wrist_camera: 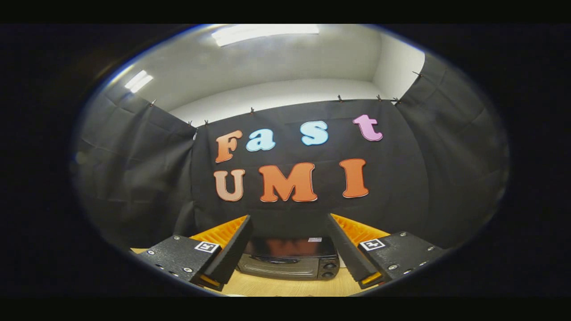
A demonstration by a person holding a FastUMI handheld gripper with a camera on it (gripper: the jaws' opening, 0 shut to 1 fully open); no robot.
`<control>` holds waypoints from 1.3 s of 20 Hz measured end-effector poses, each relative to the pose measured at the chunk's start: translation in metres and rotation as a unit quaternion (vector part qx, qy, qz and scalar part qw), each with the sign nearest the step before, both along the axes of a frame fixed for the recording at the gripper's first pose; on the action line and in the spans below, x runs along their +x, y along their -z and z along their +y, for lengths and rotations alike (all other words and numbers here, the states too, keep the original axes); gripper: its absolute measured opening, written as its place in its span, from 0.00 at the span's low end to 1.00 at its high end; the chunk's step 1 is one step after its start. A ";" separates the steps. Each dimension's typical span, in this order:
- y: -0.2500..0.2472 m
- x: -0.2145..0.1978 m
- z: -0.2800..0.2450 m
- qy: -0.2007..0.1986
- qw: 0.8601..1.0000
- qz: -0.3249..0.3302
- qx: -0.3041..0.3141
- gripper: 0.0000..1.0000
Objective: Open the toaster oven, put the food inside, and close the toaster oven door.
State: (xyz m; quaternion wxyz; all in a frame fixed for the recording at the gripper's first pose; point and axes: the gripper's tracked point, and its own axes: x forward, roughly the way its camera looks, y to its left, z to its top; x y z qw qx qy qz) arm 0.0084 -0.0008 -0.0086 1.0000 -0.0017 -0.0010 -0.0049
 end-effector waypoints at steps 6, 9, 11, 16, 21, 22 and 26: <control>0.030 0.019 -0.006 0.017 1.000 0.012 -0.006 0.98; 0.058 0.037 -0.003 0.014 0.999 0.032 -0.007 0.98; 0.086 0.046 0.003 0.008 0.998 0.059 -0.004 0.98; 0.144 0.075 0.022 -0.006 0.994 0.107 -0.019 0.99; 0.206 0.105 0.034 0.000 0.986 0.161 -0.034 0.99; 0.216 0.113 0.033 0.003 0.985 0.171 -0.034 0.99; 0.246 0.123 0.025 0.021 0.978 0.205 -0.024 0.99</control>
